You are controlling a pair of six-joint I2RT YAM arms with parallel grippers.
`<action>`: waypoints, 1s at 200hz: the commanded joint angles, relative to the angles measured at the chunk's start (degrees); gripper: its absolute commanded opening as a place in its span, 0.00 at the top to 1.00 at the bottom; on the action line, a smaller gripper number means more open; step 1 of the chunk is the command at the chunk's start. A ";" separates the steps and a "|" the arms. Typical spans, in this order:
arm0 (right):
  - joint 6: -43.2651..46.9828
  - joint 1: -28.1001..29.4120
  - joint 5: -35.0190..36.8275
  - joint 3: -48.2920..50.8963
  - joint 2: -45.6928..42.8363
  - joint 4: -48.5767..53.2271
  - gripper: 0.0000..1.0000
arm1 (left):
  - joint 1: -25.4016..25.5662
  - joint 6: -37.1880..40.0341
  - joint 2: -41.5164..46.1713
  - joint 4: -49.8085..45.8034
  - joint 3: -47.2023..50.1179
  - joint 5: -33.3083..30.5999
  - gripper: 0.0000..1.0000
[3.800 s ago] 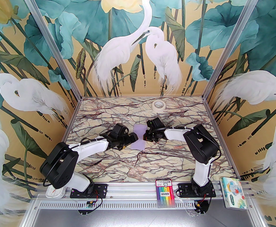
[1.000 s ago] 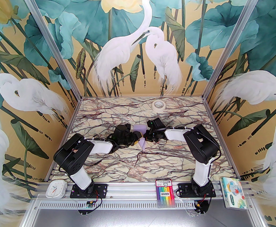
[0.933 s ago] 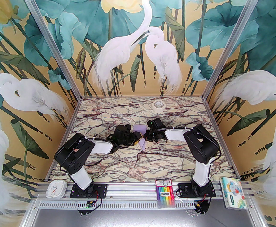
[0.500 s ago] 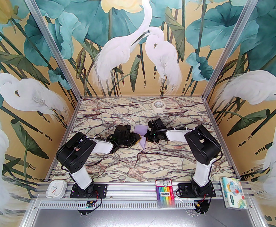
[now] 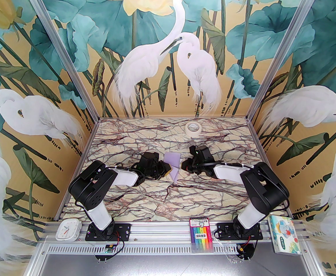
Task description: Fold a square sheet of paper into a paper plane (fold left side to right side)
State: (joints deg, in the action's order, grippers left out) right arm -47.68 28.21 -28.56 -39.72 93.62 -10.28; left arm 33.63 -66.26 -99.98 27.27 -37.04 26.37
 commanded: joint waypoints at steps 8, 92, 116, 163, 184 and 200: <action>-5.50 0.13 -2.18 3.02 -1.65 -8.86 0.83 | -0.40 0.07 -0.95 -1.00 -1.69 0.52 0.86; -6.57 0.30 -5.45 -0.09 4.45 -10.46 0.82 | -0.40 -0.01 -1.27 -0.68 -1.83 0.96 0.86; -6.29 0.28 -5.59 -0.52 4.92 -10.42 0.82 | -0.40 0.00 -1.35 -0.68 -1.90 1.05 0.86; -5.60 0.44 -5.99 -1.95 6.41 -8.67 0.87 | -0.40 0.08 -1.44 -0.55 -1.99 1.23 0.86; -4.96 0.39 -6.05 -2.65 6.76 -7.40 0.87 | -0.43 0.23 -1.33 -0.85 -2.00 1.17 0.86; -4.46 0.45 -5.64 -2.89 6.71 -6.58 0.95 | -0.43 0.25 -1.27 -0.83 -2.07 1.23 0.86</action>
State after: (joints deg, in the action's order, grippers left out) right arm -53.80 28.27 -33.95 -40.80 99.46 -18.83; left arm 33.63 -66.26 -100.53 27.18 -37.91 26.39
